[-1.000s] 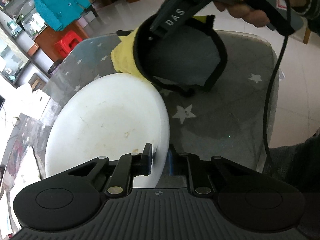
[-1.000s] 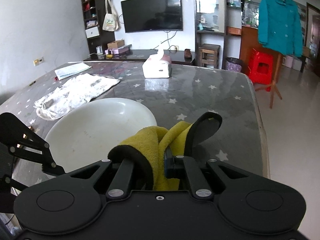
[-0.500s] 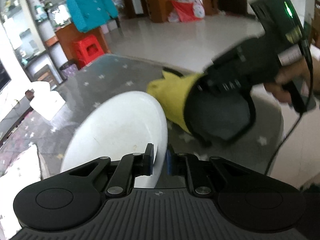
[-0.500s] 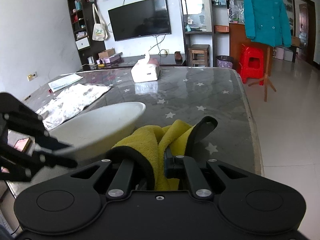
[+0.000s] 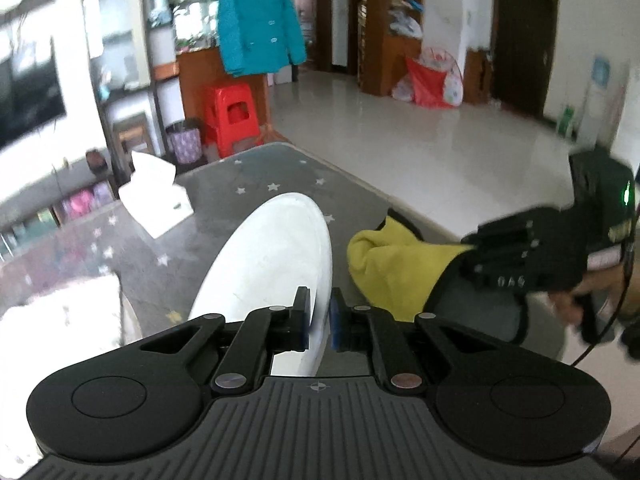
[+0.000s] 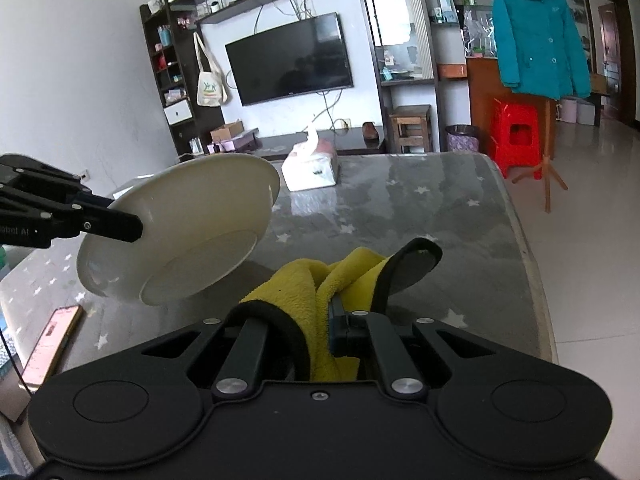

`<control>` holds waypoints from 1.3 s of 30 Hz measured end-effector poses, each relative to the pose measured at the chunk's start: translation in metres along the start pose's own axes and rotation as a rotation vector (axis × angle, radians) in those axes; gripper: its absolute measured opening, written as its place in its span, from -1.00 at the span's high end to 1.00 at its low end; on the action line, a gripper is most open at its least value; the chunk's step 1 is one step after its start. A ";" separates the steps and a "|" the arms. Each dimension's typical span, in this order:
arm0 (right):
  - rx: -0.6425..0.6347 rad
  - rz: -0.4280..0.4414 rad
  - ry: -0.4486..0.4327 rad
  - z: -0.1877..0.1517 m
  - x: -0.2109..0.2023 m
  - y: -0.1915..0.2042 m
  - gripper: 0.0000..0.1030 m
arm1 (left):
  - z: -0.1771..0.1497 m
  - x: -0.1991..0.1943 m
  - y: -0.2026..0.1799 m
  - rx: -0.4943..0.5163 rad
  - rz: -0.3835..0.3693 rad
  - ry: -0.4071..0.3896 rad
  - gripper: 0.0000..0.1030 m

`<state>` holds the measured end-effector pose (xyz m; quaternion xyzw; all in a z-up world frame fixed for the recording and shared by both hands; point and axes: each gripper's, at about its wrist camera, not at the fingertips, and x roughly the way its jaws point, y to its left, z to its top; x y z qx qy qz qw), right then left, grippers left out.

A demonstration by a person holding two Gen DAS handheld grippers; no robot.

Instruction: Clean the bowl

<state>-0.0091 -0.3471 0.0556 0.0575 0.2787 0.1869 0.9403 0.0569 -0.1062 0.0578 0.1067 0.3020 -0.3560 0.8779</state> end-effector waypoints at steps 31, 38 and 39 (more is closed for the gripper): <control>-0.011 0.227 -0.112 0.040 0.019 0.052 0.83 | 0.006 -0.089 0.066 -0.211 0.007 -0.116 0.73; -0.006 0.336 -0.185 0.062 0.017 0.073 0.83 | 0.000 -0.095 0.071 -0.172 0.035 -0.110 0.69; -0.007 0.348 -0.195 0.065 0.017 0.075 0.83 | 0.000 -0.096 0.071 -0.171 0.040 -0.110 0.68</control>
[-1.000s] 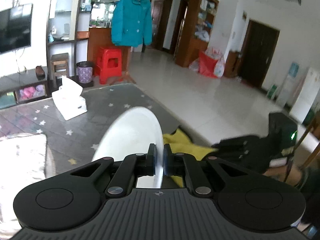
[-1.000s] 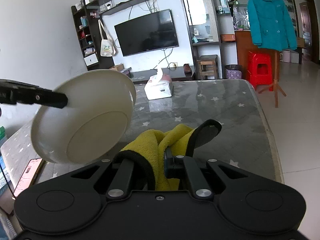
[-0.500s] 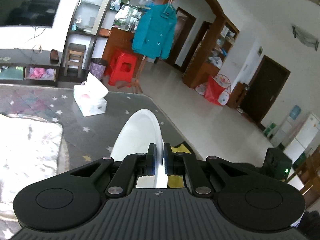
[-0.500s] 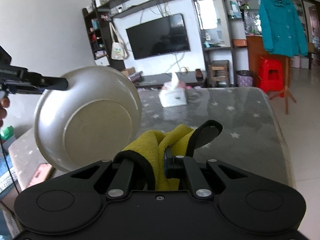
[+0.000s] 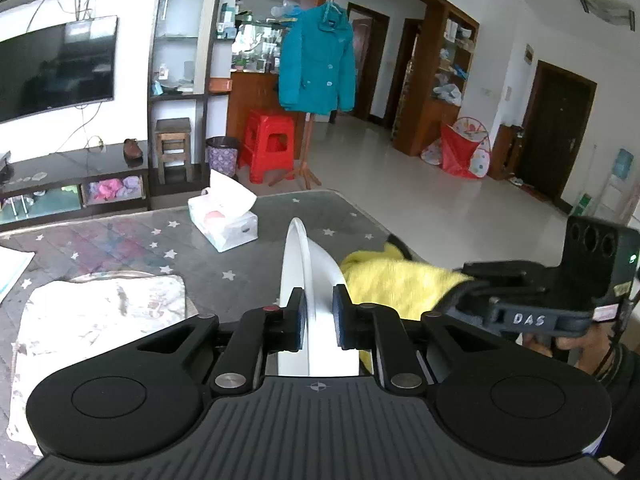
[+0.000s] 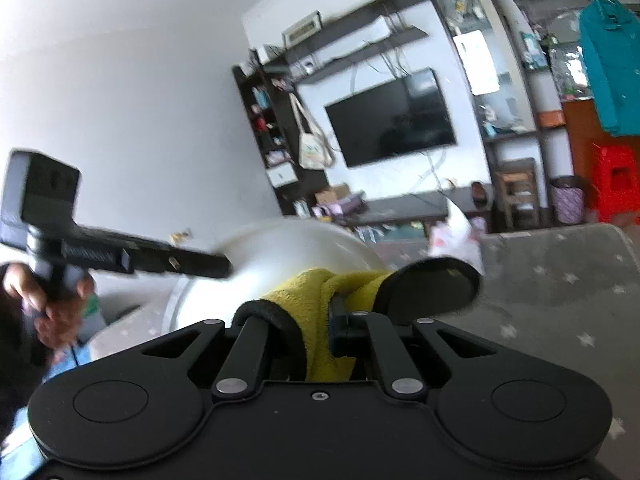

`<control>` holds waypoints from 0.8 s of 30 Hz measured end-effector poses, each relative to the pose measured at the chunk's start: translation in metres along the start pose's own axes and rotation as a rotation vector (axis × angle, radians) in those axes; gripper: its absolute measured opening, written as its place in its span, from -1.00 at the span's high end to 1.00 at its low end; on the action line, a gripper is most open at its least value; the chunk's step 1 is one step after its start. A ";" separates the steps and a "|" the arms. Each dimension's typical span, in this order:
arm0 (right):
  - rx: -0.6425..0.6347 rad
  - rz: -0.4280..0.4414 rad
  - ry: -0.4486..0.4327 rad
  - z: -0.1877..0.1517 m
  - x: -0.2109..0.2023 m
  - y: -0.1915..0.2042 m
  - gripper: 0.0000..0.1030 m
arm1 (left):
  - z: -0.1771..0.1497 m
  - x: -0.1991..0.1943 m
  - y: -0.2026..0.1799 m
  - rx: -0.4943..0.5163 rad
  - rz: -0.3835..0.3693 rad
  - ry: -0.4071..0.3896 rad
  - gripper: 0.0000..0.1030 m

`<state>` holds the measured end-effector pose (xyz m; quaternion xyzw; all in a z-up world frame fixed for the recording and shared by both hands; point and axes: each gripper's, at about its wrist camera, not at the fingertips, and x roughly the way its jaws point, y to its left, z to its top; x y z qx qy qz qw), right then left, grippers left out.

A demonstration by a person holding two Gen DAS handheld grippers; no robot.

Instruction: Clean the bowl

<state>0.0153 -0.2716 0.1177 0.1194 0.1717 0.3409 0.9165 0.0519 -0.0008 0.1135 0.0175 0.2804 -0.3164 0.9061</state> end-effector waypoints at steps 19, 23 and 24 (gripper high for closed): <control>-0.077 0.141 -0.015 0.033 0.062 0.028 0.83 | -0.009 -0.015 0.016 0.081 0.056 0.017 0.53; -0.102 0.158 0.001 0.042 0.077 0.032 0.83 | -0.012 -0.016 0.017 0.094 0.047 0.011 0.52; -0.106 0.158 0.005 0.044 0.081 0.033 0.83 | -0.013 -0.016 0.018 0.097 0.047 0.008 0.52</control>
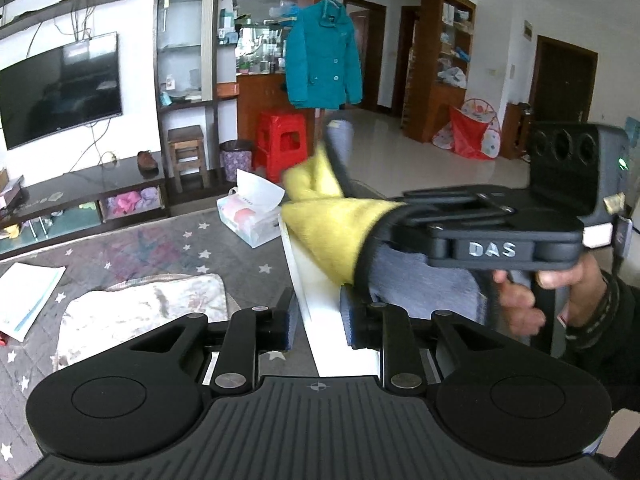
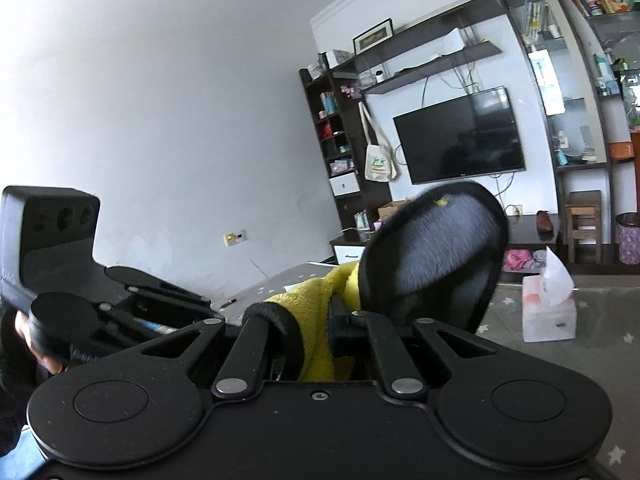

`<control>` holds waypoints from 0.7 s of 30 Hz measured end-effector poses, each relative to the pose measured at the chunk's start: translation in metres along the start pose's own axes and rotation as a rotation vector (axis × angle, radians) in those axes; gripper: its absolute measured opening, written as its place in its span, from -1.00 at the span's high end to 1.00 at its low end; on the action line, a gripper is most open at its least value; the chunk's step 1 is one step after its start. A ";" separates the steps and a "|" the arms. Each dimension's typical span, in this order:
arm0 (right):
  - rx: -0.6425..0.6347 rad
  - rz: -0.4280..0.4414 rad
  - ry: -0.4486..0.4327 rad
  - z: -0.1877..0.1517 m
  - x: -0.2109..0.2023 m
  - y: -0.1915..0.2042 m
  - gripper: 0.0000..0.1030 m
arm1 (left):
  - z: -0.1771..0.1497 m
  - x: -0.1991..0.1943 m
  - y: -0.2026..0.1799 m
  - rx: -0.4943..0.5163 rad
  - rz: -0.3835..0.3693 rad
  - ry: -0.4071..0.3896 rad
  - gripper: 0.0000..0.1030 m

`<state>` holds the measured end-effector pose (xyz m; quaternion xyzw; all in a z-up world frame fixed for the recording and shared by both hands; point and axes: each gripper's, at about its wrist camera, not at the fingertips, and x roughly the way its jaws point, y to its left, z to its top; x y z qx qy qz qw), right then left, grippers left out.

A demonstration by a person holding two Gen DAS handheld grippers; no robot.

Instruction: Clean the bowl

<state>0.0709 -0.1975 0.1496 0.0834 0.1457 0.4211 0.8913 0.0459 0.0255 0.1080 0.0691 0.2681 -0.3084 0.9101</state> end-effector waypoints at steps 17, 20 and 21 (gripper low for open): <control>0.102 -0.055 0.013 -0.005 0.037 -0.030 0.83 | -0.010 -0.004 0.016 -0.033 0.003 -0.007 0.45; 0.123 -0.079 0.018 -0.012 0.039 -0.039 0.83 | -0.011 -0.006 0.019 -0.042 0.005 -0.007 0.45; 0.130 -0.087 0.022 -0.014 0.040 -0.041 0.83 | -0.012 -0.006 0.020 -0.049 0.006 -0.005 0.45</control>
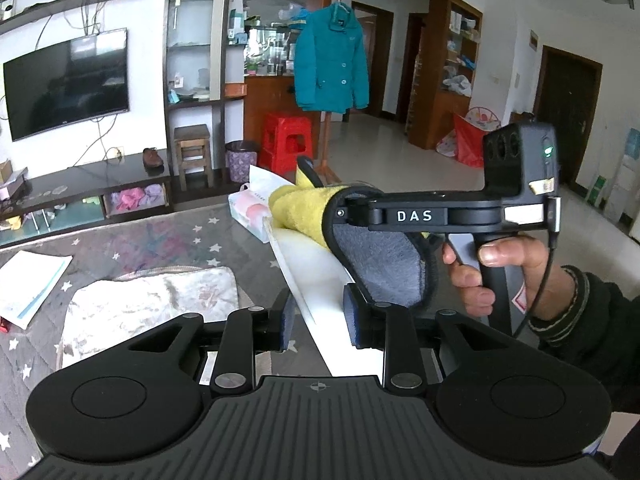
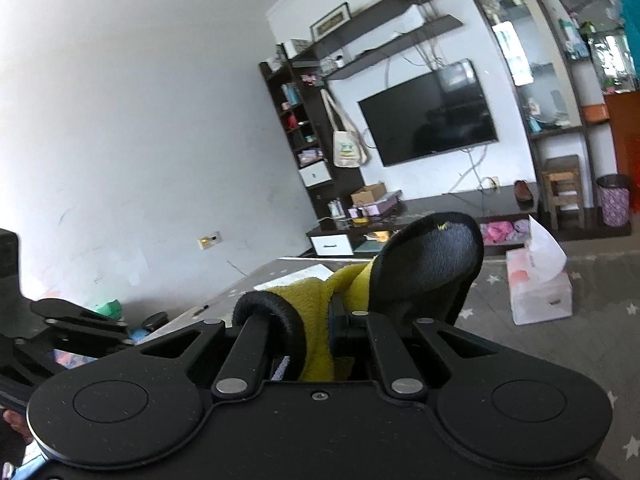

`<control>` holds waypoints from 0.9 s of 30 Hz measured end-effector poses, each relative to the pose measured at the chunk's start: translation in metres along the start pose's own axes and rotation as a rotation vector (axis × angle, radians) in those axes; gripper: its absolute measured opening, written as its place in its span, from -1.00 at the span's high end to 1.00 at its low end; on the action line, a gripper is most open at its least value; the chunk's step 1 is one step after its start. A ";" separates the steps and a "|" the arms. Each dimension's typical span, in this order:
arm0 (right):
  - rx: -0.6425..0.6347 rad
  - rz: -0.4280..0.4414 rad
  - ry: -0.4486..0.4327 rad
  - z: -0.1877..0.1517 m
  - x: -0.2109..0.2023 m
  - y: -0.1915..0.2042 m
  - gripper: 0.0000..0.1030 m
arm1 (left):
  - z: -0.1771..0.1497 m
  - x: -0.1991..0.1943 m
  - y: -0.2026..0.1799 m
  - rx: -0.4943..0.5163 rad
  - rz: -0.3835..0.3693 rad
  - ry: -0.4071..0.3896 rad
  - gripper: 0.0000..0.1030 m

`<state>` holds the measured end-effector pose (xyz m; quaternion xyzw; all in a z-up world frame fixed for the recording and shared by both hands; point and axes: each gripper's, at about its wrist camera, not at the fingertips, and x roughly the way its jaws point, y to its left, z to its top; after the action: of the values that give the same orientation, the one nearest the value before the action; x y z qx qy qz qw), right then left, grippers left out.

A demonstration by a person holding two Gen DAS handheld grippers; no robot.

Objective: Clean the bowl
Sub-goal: 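Hold the bowl upright with the left tool while the right tool wipes its outer base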

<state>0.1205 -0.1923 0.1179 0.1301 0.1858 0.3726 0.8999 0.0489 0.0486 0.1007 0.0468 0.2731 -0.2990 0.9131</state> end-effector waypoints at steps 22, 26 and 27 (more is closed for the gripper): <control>0.135 -0.092 0.129 -0.045 0.010 -0.040 0.83 | -0.012 -0.008 0.019 -0.100 0.023 -0.017 0.40; 0.145 -0.105 0.152 -0.053 0.010 -0.043 0.83 | -0.014 -0.008 0.021 -0.115 0.033 -0.019 0.39; 0.147 -0.108 0.159 -0.055 0.009 -0.043 0.83 | -0.015 -0.008 0.023 -0.120 0.036 -0.019 0.38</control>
<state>0.1296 -0.2100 0.0498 0.1555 0.2900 0.3182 0.8891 0.0493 0.0754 0.0905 -0.0062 0.2809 -0.2659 0.9222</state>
